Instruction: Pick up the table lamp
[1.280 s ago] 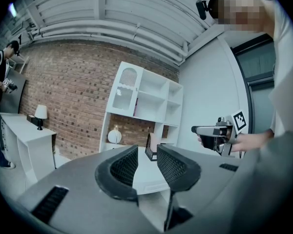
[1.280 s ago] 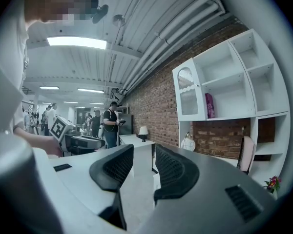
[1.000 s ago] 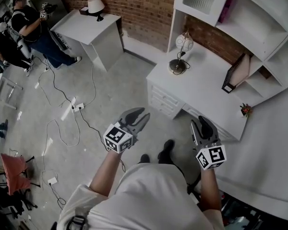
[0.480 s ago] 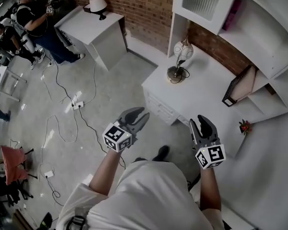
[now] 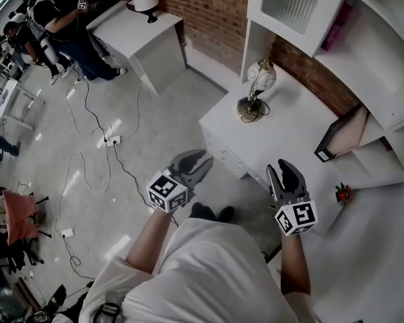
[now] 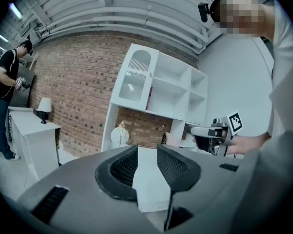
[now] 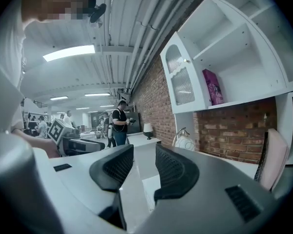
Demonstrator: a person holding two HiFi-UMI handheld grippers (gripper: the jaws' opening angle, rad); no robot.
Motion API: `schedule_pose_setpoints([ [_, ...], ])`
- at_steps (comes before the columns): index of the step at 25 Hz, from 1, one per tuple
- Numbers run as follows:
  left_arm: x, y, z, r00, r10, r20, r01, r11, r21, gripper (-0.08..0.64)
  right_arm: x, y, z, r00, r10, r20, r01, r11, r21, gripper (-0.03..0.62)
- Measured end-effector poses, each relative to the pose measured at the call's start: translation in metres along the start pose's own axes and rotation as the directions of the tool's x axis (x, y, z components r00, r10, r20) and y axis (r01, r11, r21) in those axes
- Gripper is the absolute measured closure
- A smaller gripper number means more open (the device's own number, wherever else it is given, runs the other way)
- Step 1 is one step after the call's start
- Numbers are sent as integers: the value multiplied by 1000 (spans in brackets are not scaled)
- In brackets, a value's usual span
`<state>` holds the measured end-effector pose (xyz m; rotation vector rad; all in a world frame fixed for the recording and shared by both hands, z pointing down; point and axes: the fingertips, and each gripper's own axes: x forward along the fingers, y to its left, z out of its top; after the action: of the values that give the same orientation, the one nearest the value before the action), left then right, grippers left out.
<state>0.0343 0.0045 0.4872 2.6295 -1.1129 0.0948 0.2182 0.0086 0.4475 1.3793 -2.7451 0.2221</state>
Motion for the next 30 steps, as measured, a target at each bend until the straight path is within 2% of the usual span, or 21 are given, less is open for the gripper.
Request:
schedule_pose_setpoints([
  [11, 42, 51, 6, 1000, -5, -19, 4, 1000, -12, 422, 61, -27, -11, 999, 3, -45, -2, 1000, 23, 436],
  [20, 103, 117, 18, 997, -67, -32, 67, 998, -11, 422, 137, -63, -5, 997, -35, -70, 35, 999, 9, 436],
  [30, 147, 177, 35, 986, -154, -59, 153, 988, -21, 422, 206, -86, 4, 990, -98, -104, 100, 995, 12, 436],
])
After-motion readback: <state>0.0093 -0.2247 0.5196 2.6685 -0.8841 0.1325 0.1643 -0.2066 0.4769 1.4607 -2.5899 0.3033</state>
